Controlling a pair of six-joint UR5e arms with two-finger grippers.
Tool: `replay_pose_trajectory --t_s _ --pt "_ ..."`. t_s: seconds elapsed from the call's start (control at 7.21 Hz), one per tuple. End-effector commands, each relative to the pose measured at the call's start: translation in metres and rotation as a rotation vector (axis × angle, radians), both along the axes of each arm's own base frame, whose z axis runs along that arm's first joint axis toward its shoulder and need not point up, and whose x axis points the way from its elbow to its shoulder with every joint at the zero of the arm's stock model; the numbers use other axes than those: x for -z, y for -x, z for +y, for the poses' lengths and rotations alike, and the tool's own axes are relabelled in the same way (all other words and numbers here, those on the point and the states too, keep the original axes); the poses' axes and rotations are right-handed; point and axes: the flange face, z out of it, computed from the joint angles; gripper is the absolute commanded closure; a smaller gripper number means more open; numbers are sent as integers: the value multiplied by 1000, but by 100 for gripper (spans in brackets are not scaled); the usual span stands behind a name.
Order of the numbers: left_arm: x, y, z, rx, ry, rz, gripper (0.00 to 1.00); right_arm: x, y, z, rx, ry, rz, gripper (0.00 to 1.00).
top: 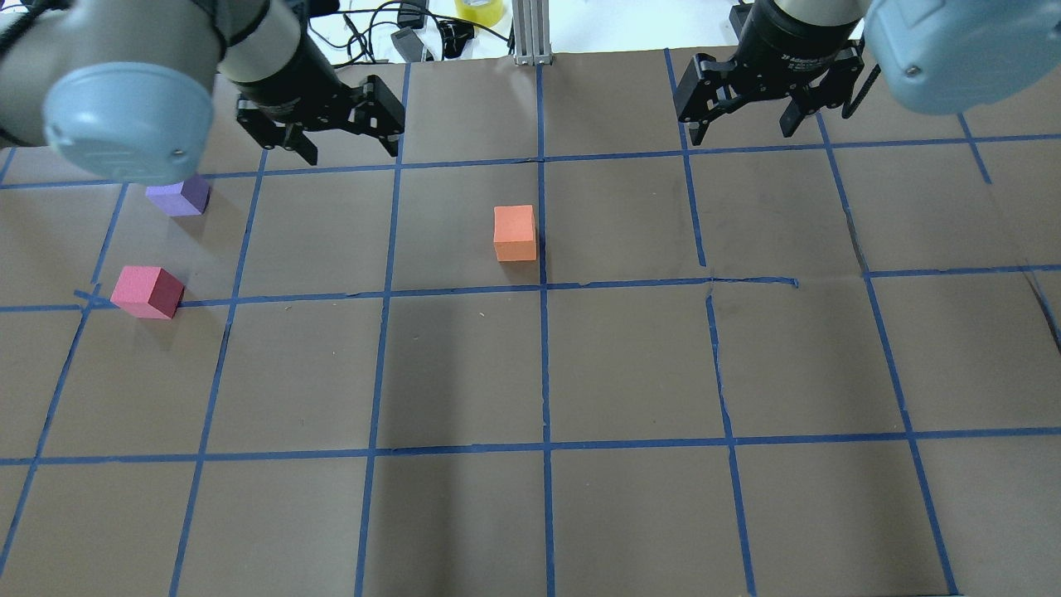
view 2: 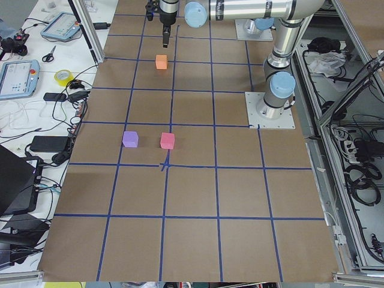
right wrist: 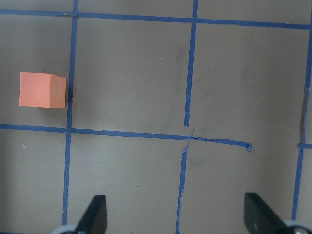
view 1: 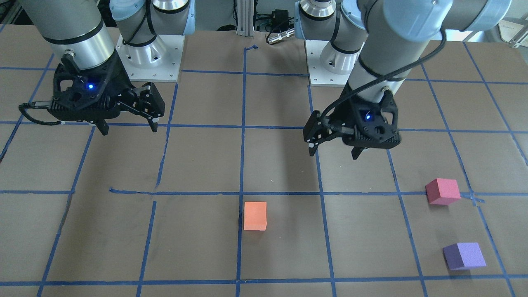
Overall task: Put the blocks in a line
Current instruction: 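Open and raise the right gripper while the left gripper reaches over the orange cube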
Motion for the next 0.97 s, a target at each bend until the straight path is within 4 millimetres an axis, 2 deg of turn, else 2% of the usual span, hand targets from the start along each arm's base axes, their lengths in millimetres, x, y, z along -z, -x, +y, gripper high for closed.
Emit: replay_pose_trajectory --t_s 0.0,0.14,0.28,0.55,0.83 --pt "74 67 -29 -4 -22 13 0 -1 4 15 -17 -17 -2 0" --pt "103 94 -42 19 8 23 0 1 5 24 -59 -17 8 0" --pt "124 101 -51 15 -14 30 0 -2 7 29 -56 -14 13 0" --pt "170 104 -65 16 -43 23 0 -1 25 31 -22 -42 12 0" --pt "205 113 -67 16 -96 82 0 -8 26 32 -23 -16 11 0"
